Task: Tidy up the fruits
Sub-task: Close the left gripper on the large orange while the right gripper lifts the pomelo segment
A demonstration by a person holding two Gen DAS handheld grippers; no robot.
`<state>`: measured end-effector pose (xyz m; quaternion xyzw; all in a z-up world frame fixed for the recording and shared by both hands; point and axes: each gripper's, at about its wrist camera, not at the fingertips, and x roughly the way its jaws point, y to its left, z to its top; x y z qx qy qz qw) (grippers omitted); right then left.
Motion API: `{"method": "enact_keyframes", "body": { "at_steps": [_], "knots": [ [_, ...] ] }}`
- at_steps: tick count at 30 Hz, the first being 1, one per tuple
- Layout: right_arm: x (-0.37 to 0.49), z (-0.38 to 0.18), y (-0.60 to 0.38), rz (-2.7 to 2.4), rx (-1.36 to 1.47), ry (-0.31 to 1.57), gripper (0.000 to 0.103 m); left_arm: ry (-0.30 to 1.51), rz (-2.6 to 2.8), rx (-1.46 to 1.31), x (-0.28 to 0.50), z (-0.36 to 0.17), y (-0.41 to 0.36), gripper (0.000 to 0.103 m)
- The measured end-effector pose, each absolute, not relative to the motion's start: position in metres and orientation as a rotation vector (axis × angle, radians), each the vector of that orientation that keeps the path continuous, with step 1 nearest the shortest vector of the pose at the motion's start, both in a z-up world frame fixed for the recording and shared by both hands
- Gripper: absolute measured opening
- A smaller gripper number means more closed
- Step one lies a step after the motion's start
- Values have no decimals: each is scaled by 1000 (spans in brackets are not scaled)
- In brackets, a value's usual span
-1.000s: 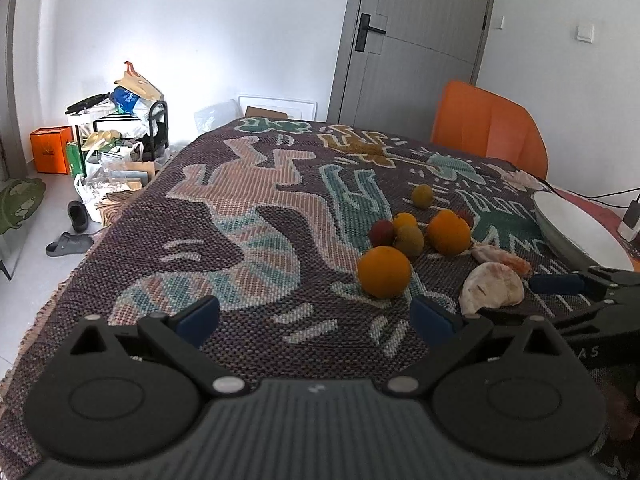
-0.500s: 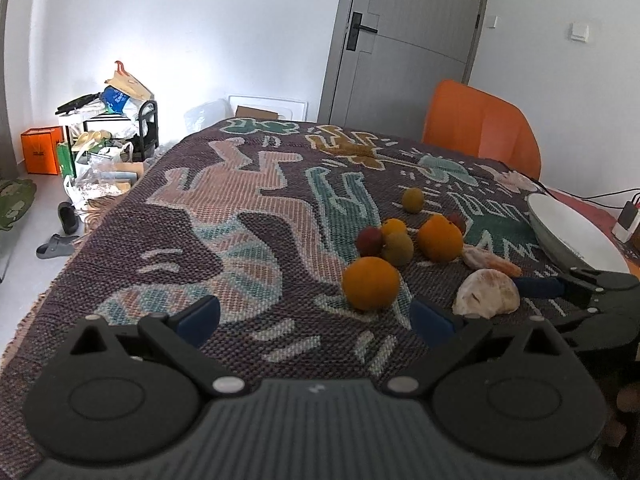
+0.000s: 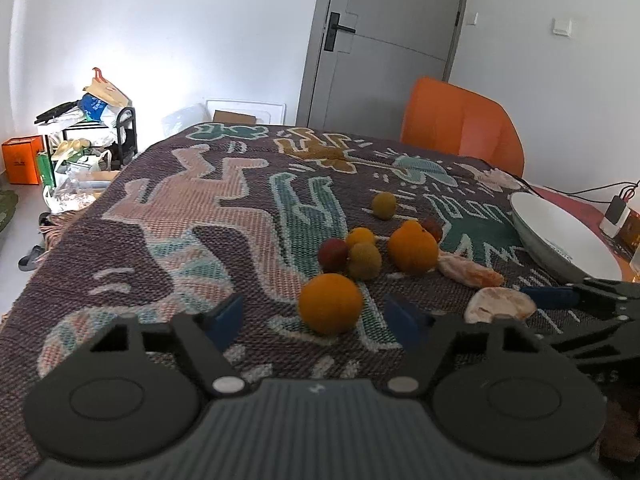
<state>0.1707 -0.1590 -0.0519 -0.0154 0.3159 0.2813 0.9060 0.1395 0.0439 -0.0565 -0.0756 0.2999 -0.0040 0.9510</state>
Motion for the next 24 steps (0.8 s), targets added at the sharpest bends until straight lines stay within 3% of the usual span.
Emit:
{"method": "enact_keyframes", "body": {
  "at_steps": [6, 8, 15, 24],
  "knots": [
    [166, -52, -171, 552, -29, 651, 85, 633, -12, -141, 150, -64, 36, 53],
    [165, -52, -175, 539, -29, 651, 85, 634, -9, -131, 152, -66, 35, 36],
    [166, -60, -183, 518, -19, 675, 86, 614, -14, -146, 146, -62, 34, 35],
    [164, -66, -170, 494, -91, 667, 96, 608, -19, -141, 136, -56, 33, 35]
  ]
}}
